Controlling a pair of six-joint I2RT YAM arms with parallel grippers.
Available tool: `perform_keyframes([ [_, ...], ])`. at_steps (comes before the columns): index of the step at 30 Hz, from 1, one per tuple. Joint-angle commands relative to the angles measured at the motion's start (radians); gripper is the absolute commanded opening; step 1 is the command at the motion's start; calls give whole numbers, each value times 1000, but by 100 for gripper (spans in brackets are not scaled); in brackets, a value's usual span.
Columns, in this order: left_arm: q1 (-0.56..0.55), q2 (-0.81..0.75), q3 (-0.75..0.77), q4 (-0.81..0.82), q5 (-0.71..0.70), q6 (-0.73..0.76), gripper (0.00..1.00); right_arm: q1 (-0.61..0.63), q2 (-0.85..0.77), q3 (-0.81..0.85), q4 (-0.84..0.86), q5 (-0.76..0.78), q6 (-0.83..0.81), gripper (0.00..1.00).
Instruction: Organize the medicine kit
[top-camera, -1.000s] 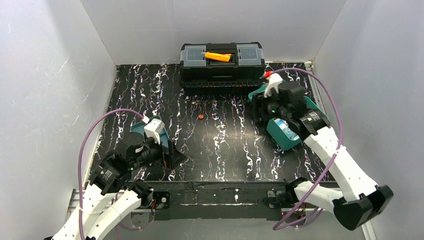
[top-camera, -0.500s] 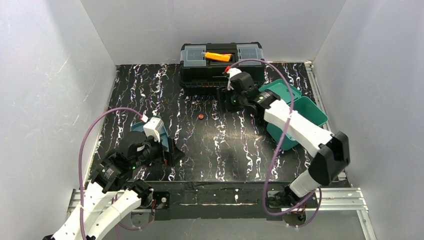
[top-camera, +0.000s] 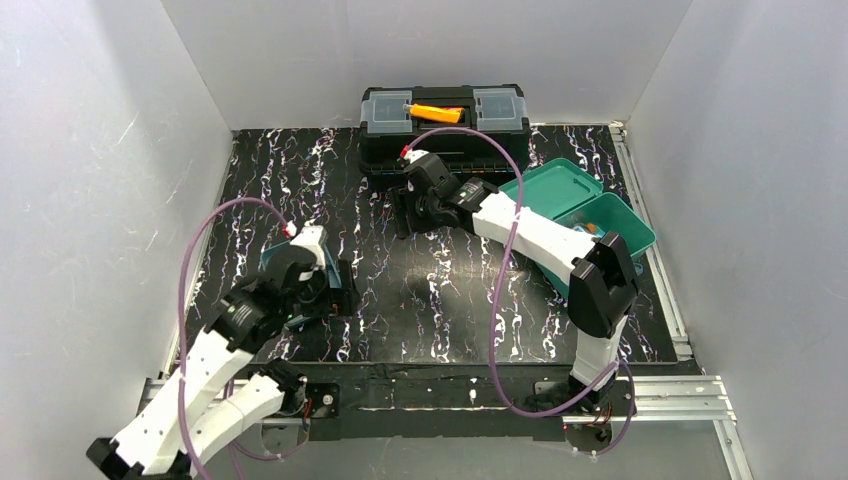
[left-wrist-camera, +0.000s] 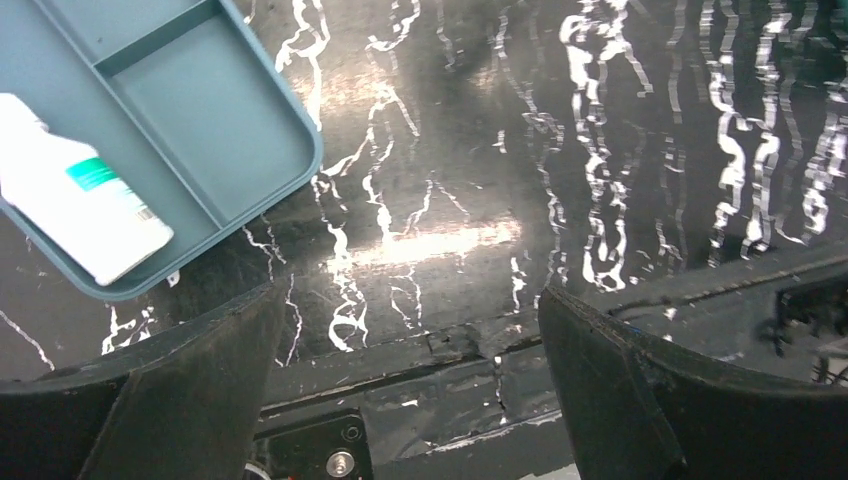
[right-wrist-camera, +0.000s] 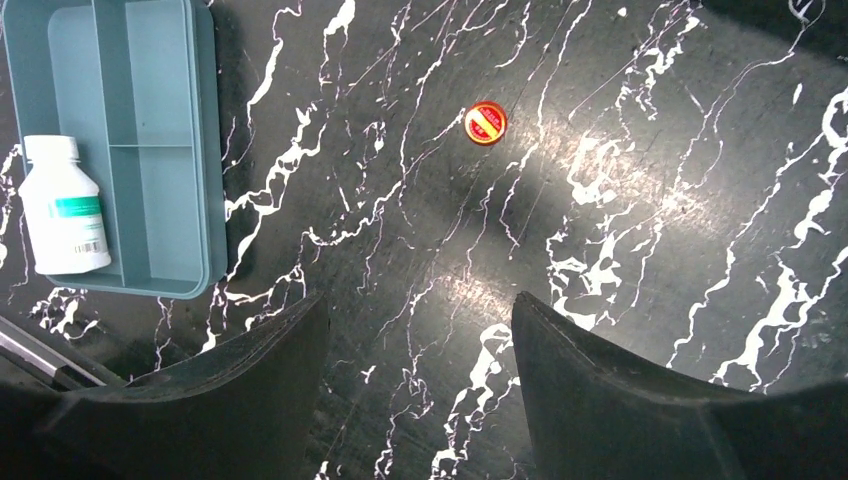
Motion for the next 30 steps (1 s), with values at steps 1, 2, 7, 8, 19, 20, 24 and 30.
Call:
perform_keyframes([
  [1, 0, 110, 23, -38, -97, -65, 98, 6, -26, -8, 53, -2, 42, 73],
  [2, 0, 130, 16, -24, -104, -77, 98, 6, -35, -25, 59, -2, 45, 73],
  [7, 7, 259, 34, 5, -138, -157, 95, 12, -106, -125, 77, 0, 53, 72],
  [8, 9, 283, 35, 22, -138, -167, 93, 16, -127, -151, 82, 3, 49, 72],
  [19, 135, 516, 1, 165, -80, -233, 80, 54, -383, -390, 107, 30, 34, 71],
  [20, 152, 531, -3, 181, -73, -233, 78, 58, -404, -410, 107, 33, 33, 71],
  [24, 198, 606, -4, 226, -56, -225, 72, 73, -474, -461, 110, 37, 31, 71],
  [30, 241, 706, 18, 249, -35, -215, 64, 79, -521, -505, 118, 34, 28, 70],
])
